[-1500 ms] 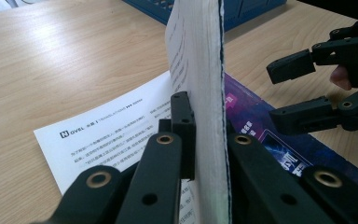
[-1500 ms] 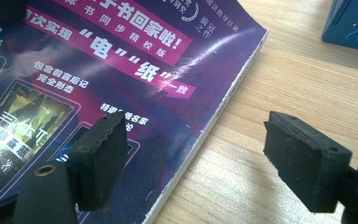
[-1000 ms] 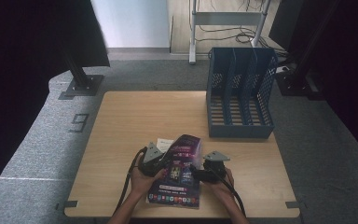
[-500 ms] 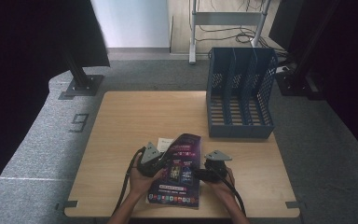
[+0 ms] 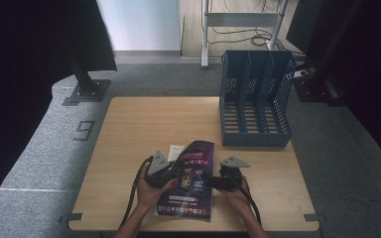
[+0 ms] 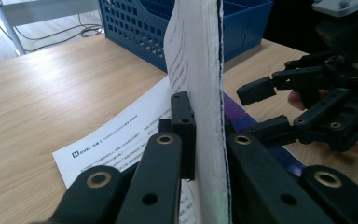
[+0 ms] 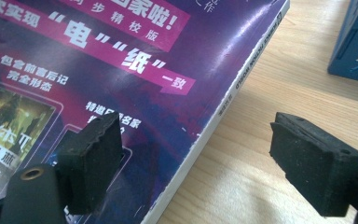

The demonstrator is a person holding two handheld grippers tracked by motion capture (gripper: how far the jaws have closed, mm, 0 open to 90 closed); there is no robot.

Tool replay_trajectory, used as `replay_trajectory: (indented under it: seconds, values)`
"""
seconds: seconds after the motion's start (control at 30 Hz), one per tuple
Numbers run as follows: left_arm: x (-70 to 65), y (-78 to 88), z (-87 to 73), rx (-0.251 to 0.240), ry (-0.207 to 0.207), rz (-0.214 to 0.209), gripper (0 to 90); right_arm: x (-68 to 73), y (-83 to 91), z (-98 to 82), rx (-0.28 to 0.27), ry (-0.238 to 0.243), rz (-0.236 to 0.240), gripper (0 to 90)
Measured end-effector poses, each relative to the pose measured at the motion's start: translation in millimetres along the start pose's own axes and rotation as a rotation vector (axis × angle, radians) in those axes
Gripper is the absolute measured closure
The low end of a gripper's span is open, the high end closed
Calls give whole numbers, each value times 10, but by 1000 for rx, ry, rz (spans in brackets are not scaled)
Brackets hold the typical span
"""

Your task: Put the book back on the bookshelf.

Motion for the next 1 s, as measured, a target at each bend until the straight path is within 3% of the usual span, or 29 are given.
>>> replay_trajectory:
  seconds: [0.17,0.67,1.0]
  values:
    - [3,12,7,-4,2,1,869,-42,-39,31,-1,-27,35,147]
    - [-2,27,16,-9,1,-4,869,2,-59,121,8,-4,30,148]
    - [-7,15,13,-9,-1,-7,869,3,-107,164,31,-23,78,148]
Point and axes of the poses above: each handheld gripper's, and its own axes: y roughly backward along the jaws, z roughly out of its top, x roughly to its left, the point moved 6 cm from there along -y, roughly forward along the jaws, and after that the axes turned 12 degrees about x, right-handed, at the moved point
